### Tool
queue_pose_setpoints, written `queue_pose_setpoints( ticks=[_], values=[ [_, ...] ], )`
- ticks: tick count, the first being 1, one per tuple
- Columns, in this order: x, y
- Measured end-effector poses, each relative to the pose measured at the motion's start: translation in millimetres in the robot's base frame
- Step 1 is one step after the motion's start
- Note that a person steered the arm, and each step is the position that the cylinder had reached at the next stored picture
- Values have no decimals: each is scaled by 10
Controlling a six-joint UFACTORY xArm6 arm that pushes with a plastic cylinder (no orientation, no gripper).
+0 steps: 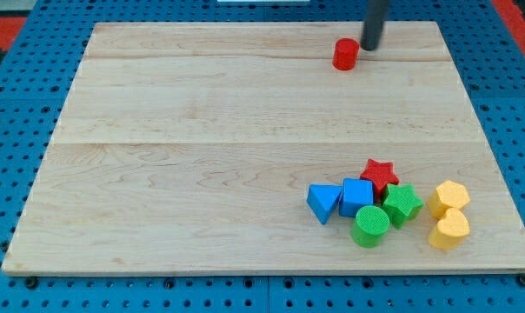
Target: Move red circle right and down
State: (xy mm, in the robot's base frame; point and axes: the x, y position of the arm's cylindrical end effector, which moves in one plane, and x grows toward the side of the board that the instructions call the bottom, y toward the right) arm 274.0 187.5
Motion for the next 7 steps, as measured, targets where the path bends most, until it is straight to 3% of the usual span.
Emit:
queue_pose_setpoints(
  ticks=[1, 2, 3, 4, 6, 7],
  values=[
    [-81, -126],
    [-514, -252],
    [-119, -491],
    [596, -392],
    [441, -545],
    [538, -940]
  ],
)
